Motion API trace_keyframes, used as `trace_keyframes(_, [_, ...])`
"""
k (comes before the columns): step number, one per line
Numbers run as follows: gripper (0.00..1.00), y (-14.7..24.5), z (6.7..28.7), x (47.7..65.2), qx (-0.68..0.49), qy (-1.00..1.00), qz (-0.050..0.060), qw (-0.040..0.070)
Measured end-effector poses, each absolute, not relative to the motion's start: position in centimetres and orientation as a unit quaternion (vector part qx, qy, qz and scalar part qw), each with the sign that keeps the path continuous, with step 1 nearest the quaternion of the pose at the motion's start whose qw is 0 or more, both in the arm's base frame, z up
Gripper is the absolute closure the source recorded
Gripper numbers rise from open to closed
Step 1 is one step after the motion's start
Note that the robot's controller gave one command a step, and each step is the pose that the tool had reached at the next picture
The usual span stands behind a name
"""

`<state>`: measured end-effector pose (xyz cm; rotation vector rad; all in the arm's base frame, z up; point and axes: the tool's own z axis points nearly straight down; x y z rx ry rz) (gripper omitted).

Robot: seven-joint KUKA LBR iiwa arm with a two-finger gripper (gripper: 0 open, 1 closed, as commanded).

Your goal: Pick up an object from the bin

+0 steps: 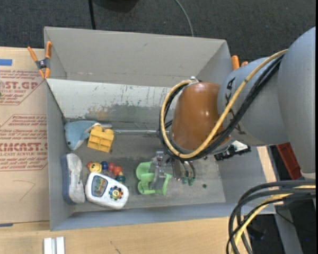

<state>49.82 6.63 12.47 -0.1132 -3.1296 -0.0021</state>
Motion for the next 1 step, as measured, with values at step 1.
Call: trace_keyframes(1, [1.0, 6.85, 17.89, 50.85, -0.029, -1.0, -0.001, 0.002])
